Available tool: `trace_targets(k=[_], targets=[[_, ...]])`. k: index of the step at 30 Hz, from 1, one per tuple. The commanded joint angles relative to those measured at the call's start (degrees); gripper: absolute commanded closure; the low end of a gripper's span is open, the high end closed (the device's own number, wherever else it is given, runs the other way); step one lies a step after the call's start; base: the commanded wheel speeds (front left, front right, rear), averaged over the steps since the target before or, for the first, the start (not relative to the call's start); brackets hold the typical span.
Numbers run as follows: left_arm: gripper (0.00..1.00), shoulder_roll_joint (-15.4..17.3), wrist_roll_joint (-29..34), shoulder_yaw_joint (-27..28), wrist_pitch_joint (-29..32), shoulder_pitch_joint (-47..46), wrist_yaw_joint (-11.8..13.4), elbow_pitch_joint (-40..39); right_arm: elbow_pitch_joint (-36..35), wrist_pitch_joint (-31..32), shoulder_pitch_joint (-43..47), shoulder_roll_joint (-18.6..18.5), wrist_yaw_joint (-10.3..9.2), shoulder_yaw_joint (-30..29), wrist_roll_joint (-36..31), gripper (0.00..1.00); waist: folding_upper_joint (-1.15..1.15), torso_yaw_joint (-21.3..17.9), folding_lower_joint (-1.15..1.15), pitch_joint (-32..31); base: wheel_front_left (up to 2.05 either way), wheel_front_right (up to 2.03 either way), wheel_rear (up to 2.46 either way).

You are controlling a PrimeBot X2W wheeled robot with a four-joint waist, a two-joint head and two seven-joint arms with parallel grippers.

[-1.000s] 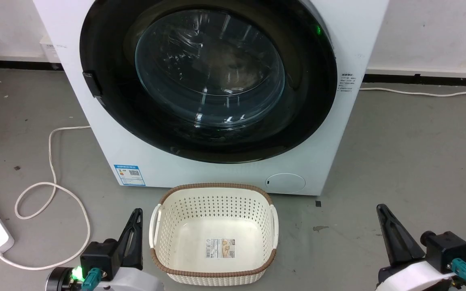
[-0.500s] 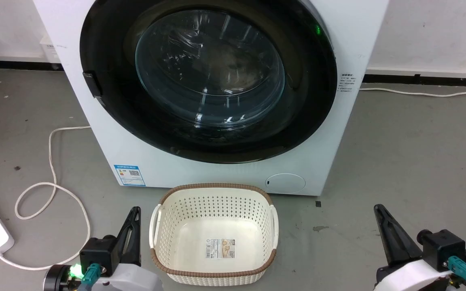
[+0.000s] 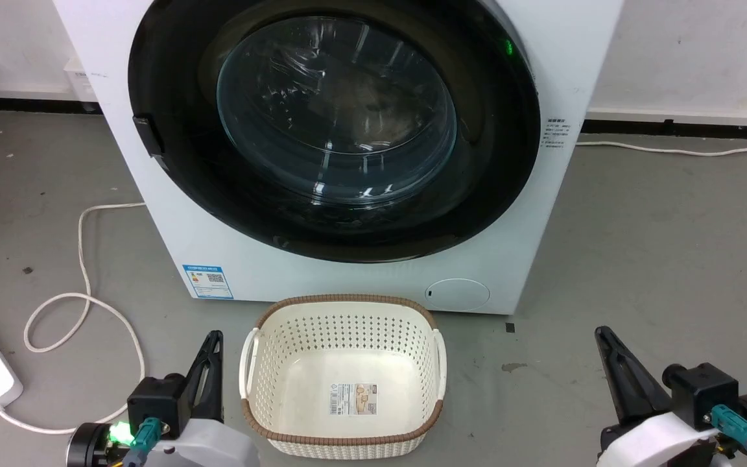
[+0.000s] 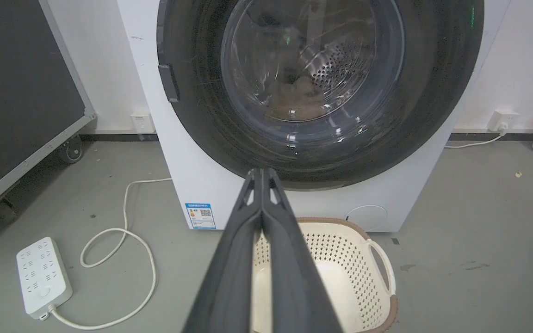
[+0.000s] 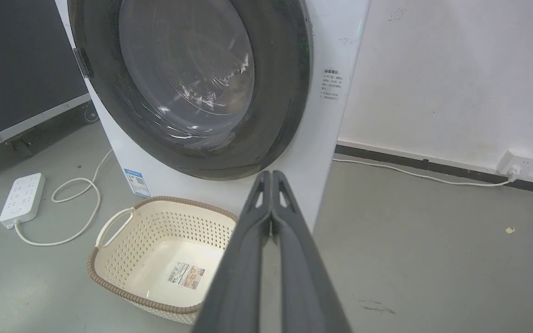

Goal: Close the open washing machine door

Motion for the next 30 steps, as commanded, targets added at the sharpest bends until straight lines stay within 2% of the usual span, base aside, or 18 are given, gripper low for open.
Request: trace_targets(k=[1, 30], targets=[[1.0, 0.01, 0.68, 0.19, 0.38, -0.81, 0.35, -0.28, -0.44, 0.24, -0.75, 0.32, -0.03, 0.01, -0.33, 1.0, 0.0, 0.0, 0.0, -0.01, 0.0, 0.0, 0.0], [1.0, -0.02, 2.07, 0.95, 3.42, -1.39, 0.92, -1.12, -1.46, 3.3, -1.1, 0.87, -0.04, 0.12, -2.03, 1.0, 0.0, 0.0, 0.0, -0.09, 0.0, 0.0, 0.0]])
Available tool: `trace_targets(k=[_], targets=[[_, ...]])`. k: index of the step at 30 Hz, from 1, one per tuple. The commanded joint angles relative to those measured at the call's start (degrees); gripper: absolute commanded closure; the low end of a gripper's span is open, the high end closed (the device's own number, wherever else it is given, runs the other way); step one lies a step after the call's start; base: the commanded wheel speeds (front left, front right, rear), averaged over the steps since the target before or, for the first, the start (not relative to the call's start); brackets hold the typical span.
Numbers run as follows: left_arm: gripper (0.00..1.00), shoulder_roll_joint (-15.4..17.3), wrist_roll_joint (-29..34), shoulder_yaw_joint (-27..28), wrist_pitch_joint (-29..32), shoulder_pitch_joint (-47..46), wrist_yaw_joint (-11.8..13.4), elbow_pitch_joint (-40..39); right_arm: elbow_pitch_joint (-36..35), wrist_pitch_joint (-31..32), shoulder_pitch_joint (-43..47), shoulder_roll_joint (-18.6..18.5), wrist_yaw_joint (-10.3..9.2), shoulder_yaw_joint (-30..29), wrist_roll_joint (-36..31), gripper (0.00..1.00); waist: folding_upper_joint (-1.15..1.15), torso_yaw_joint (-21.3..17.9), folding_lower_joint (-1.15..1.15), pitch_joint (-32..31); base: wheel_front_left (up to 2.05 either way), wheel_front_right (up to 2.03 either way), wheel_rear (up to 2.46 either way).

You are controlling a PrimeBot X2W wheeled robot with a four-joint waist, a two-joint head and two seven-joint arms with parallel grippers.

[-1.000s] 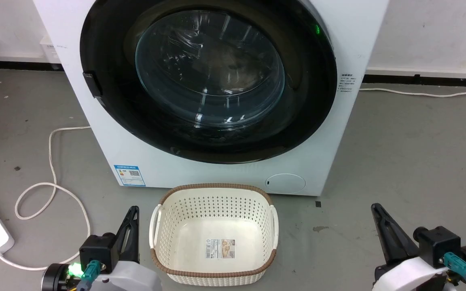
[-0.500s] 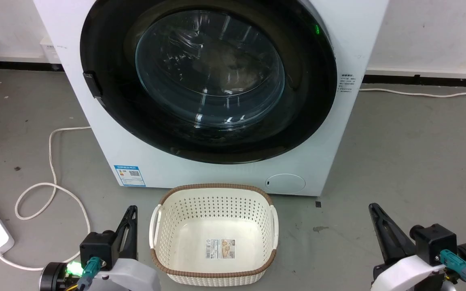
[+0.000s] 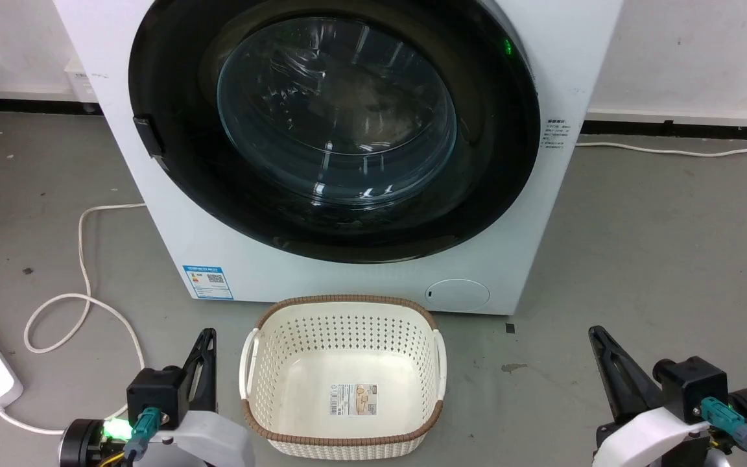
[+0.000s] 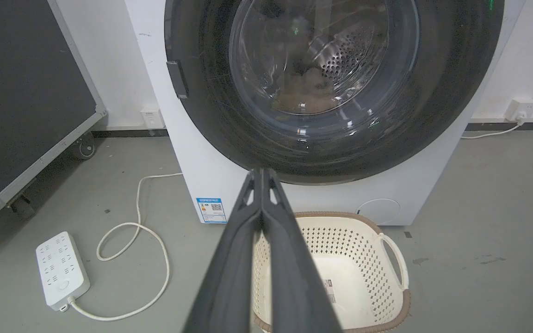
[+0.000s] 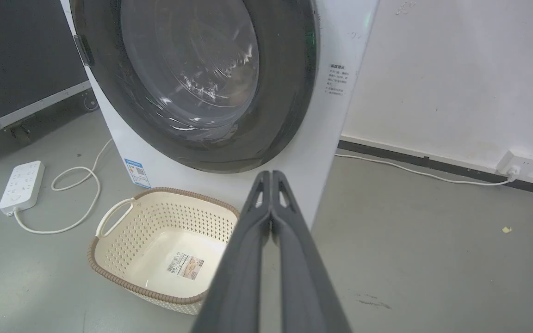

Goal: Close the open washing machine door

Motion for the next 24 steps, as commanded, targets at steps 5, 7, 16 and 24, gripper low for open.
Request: trace_targets(k=[5, 7, 16, 24], targets=[[1.0, -0.01, 0.15, 0.15, 0.02, -0.87, 0.16, -0.26, -0.36, 0.08, -0.82, 0.29, -0.04, -0.01, -0.43, 1.0, 0.0, 0.0, 0.0, 0.0, 0.0, 0.0, 0.0], [1.0, -0.01, 0.15, 0.15, 0.02, -0.87, 0.16, -0.26, -0.36, 0.08, -0.82, 0.29, -0.04, -0.01, -0.43, 1.0, 0.0, 0.0, 0.0, 0.0, 0.0, 0.0, 0.0], [1.0, -0.01, 0.15, 0.15, 0.02, -0.87, 0.16, -0.26, -0.36, 0.08, -0.82, 0.29, -0.04, -0.01, -0.43, 1.0, 0.0, 0.0, 0.0, 0.0, 0.0, 0.0, 0.0], [1.0, -0.01, 0.15, 0.15, 0.02, -0.87, 0.16, -0.26, -0.36, 0.08, -0.82, 0.29, -0.04, -0.01, -0.43, 1.0, 0.0, 0.0, 0.0, 0.0, 0.0, 0.0, 0.0]])
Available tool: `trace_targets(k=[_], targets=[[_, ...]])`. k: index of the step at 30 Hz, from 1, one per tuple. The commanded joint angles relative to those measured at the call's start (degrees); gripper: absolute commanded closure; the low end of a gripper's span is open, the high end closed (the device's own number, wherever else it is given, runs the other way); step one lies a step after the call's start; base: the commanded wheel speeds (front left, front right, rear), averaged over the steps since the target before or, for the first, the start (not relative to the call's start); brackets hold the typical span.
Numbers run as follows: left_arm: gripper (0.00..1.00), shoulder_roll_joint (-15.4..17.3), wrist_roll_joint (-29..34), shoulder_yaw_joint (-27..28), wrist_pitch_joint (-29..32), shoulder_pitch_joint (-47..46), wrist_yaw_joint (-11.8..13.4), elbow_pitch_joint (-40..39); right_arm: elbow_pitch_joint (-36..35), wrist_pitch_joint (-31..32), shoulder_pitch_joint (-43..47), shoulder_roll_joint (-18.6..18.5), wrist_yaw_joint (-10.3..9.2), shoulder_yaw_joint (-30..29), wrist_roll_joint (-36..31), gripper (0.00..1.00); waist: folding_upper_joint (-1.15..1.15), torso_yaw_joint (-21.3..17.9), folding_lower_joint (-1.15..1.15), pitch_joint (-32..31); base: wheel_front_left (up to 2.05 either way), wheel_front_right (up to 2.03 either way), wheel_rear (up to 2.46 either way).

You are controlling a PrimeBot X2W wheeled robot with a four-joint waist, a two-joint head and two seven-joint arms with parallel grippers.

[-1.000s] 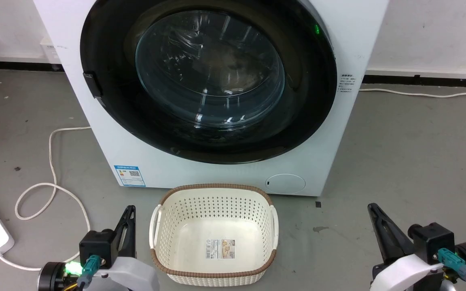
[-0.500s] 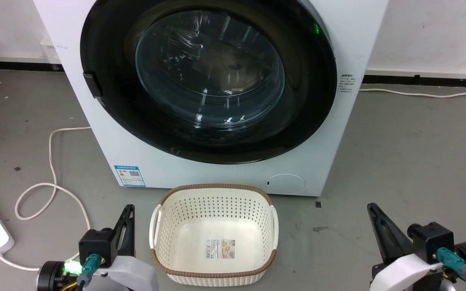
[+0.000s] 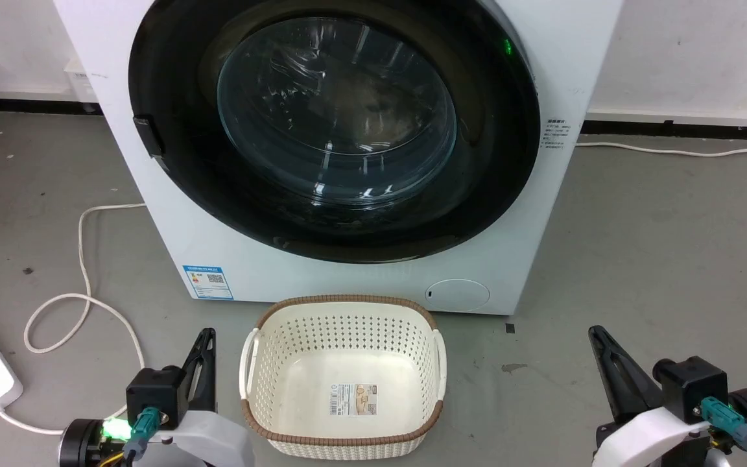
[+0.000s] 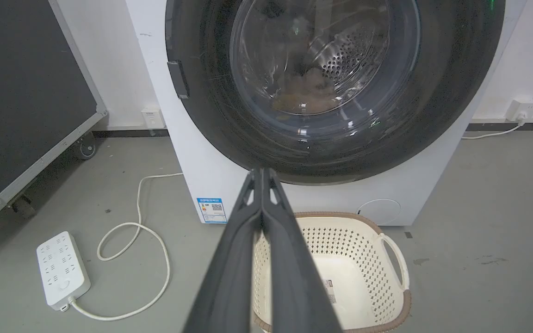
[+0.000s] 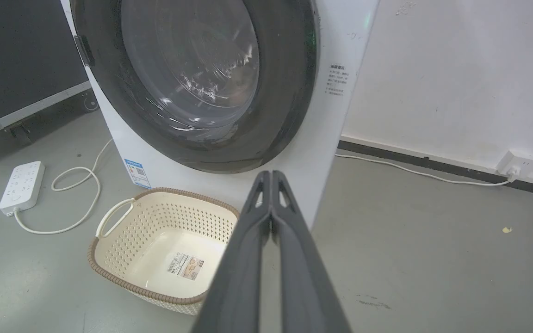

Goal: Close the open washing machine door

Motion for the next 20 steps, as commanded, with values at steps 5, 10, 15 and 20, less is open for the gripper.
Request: trace_targets(k=[5, 10, 15, 20], targets=[[1.0, 0.0, 0.15, 0.06, 0.03, -0.86, 0.15, -0.25, -0.3, 0.08, -0.8, 0.27, -0.04, -0.04, -0.42, 1.0, 0.0, 0.0, 0.0, 0.0, 0.0, 0.0, 0.0], [1.0, 0.0, 0.15, 0.06, 0.03, -0.86, 0.15, -0.25, -0.3, 0.08, -0.8, 0.27, -0.04, -0.04, -0.42, 1.0, 0.0, 0.0, 0.0, 0.0, 0.0, 0.0, 0.0], [1.0, 0.0, 0.15, 0.06, 0.03, -0.86, 0.15, -0.25, -0.3, 0.08, -0.8, 0.27, -0.04, -0.04, -0.42, 1.0, 0.0, 0.0, 0.0, 0.0, 0.0, 0.0, 0.0], [1.0, 0.0, 0.15, 0.06, 0.03, -0.86, 0.15, -0.25, -0.3, 0.08, -0.8, 0.27, -0.04, -0.04, -0.42, 1.0, 0.0, 0.0, 0.0, 0.0, 0.0, 0.0, 0.0]])
